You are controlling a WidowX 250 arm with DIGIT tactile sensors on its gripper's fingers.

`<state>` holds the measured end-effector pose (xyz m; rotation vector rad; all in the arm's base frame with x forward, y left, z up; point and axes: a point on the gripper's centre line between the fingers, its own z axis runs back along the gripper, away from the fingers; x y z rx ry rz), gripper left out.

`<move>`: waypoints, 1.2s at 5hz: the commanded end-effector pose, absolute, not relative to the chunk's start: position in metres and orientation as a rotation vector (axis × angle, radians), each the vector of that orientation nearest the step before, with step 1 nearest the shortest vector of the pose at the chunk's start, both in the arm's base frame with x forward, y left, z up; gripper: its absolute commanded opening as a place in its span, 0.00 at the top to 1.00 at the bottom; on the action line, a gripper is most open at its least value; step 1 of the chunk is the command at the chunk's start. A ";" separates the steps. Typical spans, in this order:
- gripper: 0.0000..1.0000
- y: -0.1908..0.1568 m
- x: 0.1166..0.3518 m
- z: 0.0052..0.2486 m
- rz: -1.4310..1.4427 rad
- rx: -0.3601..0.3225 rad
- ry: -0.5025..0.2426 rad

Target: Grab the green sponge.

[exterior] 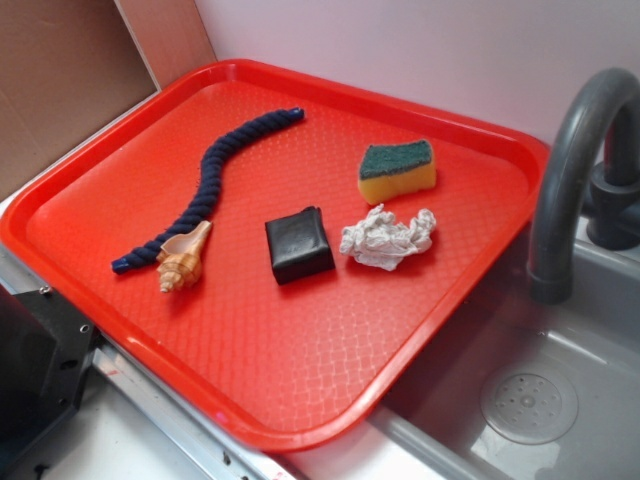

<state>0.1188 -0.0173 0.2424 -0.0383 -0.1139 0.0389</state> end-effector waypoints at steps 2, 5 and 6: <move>0.00 -0.023 0.153 0.241 -0.162 -0.003 -0.228; 0.00 -0.066 0.240 0.198 -0.374 0.083 -0.378; 0.00 -0.078 0.266 0.179 -0.406 0.067 -0.369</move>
